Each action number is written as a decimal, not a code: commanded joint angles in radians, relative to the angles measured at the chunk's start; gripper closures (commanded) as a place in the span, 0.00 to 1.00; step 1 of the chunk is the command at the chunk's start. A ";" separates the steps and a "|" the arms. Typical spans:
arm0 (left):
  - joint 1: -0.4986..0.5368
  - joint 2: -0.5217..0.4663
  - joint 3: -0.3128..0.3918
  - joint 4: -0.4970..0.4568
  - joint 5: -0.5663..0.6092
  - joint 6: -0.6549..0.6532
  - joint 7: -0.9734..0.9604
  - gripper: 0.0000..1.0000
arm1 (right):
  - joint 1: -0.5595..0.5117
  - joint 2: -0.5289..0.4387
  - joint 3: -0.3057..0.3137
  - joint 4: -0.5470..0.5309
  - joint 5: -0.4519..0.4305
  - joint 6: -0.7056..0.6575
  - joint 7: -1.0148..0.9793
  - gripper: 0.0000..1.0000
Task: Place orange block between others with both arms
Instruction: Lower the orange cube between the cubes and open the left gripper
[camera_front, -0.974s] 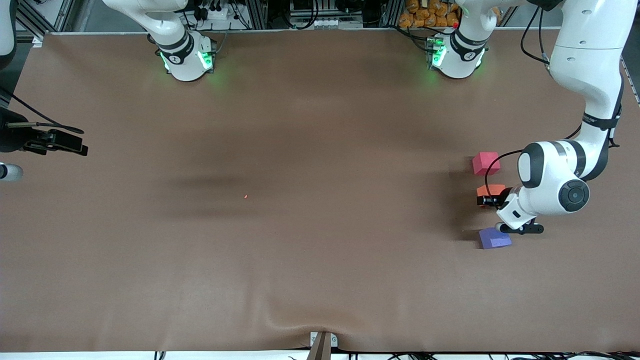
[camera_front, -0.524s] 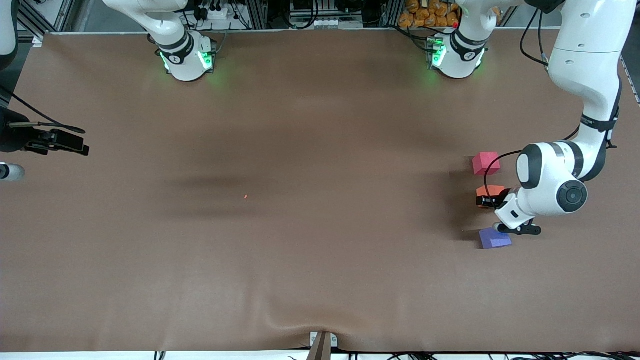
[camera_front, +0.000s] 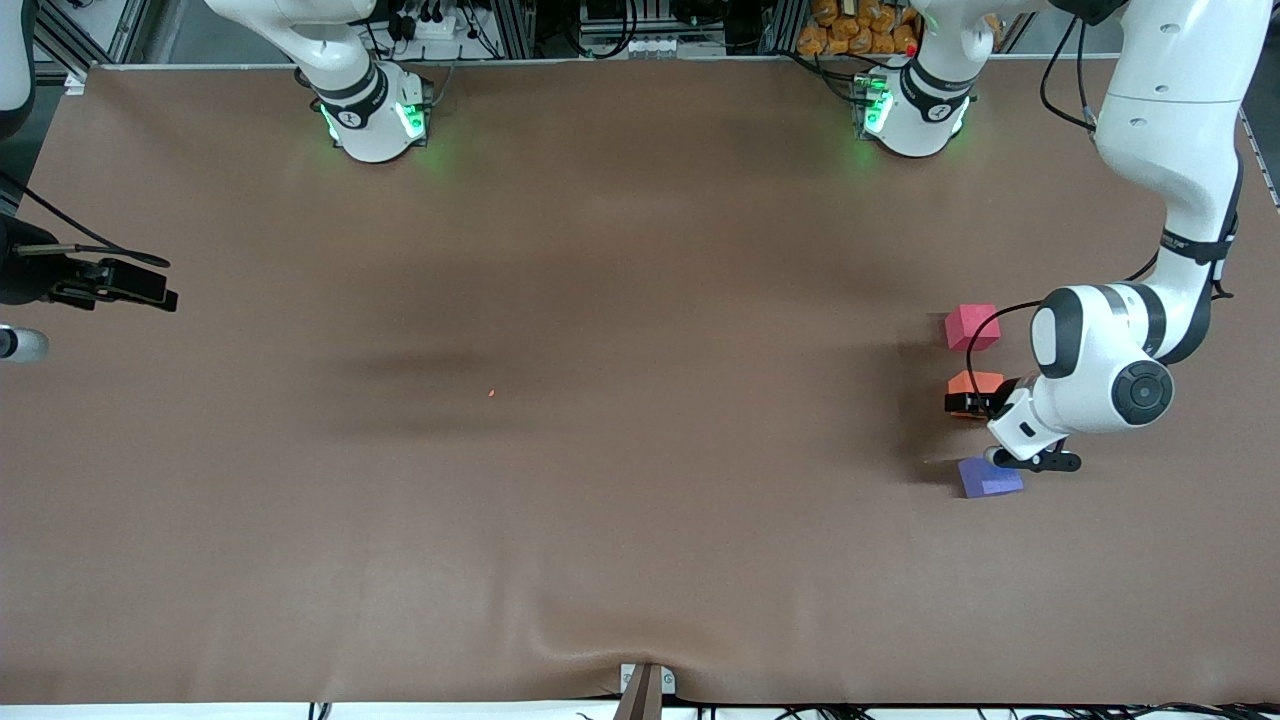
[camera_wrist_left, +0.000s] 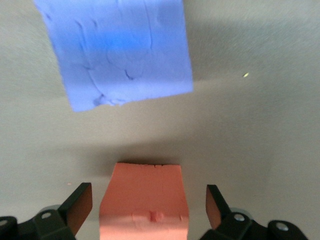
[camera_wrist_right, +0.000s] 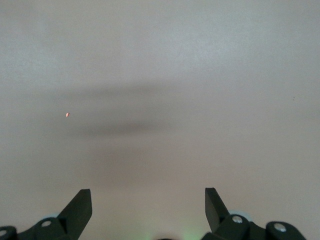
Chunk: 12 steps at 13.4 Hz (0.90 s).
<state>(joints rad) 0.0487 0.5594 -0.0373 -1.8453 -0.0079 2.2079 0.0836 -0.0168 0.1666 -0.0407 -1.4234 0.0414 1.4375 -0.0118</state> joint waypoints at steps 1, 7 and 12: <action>0.002 -0.094 -0.016 0.012 0.008 -0.071 -0.045 0.00 | -0.015 0.001 0.007 0.011 0.012 -0.006 -0.005 0.00; 0.005 -0.251 -0.067 0.058 0.020 -0.217 -0.123 0.00 | -0.017 0.002 0.007 0.008 0.014 -0.006 -0.010 0.00; 0.011 -0.430 -0.067 0.064 0.022 -0.347 -0.097 0.00 | -0.015 0.001 0.007 0.008 0.012 -0.008 -0.008 0.00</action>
<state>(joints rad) 0.0502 0.1987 -0.1007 -1.7651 -0.0079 1.8985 -0.0225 -0.0169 0.1672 -0.0423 -1.4242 0.0414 1.4374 -0.0118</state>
